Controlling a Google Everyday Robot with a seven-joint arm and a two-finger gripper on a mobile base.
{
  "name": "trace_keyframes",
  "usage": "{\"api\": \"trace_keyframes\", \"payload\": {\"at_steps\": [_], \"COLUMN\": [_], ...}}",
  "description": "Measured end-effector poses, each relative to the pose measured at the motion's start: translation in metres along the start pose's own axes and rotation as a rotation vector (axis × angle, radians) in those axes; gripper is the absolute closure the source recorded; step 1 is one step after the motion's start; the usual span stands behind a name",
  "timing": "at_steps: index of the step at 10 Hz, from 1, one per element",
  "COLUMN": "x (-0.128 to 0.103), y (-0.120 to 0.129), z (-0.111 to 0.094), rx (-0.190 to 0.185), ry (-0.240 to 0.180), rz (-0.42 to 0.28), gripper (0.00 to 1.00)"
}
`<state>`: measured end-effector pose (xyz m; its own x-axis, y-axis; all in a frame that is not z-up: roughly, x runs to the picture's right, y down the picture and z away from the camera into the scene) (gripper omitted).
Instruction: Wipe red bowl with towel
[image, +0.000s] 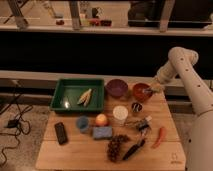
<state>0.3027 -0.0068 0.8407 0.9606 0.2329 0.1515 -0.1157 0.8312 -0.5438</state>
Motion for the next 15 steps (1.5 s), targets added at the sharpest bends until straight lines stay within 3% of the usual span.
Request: {"api": "trace_keyframes", "payload": {"at_steps": [3,9,15], "x": [-0.002,-0.010,-0.045], "y": [0.016,0.036,0.027], "z": [-0.002,0.012,0.011], "rx": [-0.008,-0.040,-0.046], "ry": [-0.005,-0.013,-0.094], "rz": [-0.019,-0.050,-0.080], "gripper": [0.80,0.80,0.80]}}
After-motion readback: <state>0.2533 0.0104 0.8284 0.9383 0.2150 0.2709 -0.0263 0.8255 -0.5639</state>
